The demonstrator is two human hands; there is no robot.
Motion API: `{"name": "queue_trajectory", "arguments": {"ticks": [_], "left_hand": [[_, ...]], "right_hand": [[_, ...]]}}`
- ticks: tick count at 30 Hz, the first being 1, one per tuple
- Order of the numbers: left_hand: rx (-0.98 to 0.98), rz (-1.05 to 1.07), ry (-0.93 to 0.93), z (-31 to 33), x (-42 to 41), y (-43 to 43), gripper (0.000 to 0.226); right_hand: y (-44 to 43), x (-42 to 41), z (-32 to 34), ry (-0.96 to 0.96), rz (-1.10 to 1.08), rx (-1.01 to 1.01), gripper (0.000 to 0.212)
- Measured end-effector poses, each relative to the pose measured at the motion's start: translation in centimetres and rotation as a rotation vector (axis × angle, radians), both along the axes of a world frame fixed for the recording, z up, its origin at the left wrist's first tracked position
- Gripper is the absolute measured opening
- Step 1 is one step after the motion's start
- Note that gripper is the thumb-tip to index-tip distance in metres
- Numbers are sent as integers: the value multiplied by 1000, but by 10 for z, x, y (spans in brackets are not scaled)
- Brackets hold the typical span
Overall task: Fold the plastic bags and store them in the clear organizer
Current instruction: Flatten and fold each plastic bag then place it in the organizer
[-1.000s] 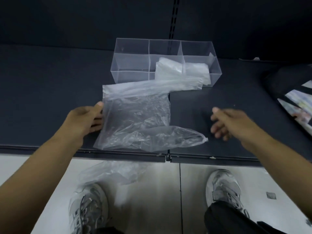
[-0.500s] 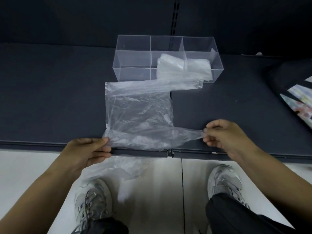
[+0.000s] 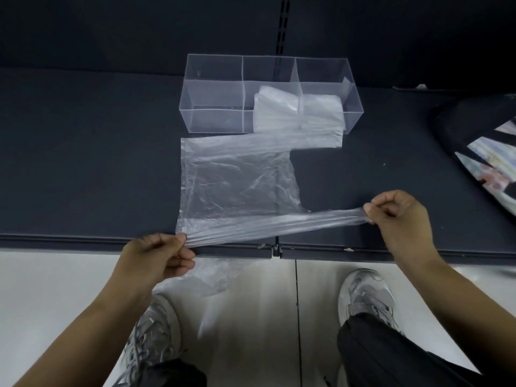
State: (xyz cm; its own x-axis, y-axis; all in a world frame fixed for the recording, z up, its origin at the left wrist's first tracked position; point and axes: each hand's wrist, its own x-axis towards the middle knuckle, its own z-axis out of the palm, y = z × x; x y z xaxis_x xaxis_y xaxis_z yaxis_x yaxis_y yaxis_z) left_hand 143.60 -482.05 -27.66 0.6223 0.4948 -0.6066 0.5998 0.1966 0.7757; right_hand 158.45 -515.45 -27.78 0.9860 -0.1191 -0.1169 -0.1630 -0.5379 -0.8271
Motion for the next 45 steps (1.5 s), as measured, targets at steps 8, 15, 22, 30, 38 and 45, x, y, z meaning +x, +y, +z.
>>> {"name": "queue_trajectory", "arguments": {"ticks": [8, 15, 22, 30, 38, 45], "left_hand": [[251, -183, 6, -3, -7, -15, 18], [1265, -575, -233, -3, -18, -5, 64], [1484, -1083, -511, -26, -17, 3, 44], [1254, -815, -665, 23, -17, -11, 29], [615, -676, -251, 56, -12, 28, 11], [368, -467, -250, 66, 47, 55, 19]], "right_hand": [[-17, -14, -9, -170, 165, -520, 11], [17, -28, 13, -410, 304, -667, 35], [105, -79, -22, -515, 1148, -778, 79], [72, -61, -13, -627, 799, -451, 23], [-5, -28, 48, -1, 729, -325, 11], [2, 46, 57, 66, 435, 212, 14]]}}
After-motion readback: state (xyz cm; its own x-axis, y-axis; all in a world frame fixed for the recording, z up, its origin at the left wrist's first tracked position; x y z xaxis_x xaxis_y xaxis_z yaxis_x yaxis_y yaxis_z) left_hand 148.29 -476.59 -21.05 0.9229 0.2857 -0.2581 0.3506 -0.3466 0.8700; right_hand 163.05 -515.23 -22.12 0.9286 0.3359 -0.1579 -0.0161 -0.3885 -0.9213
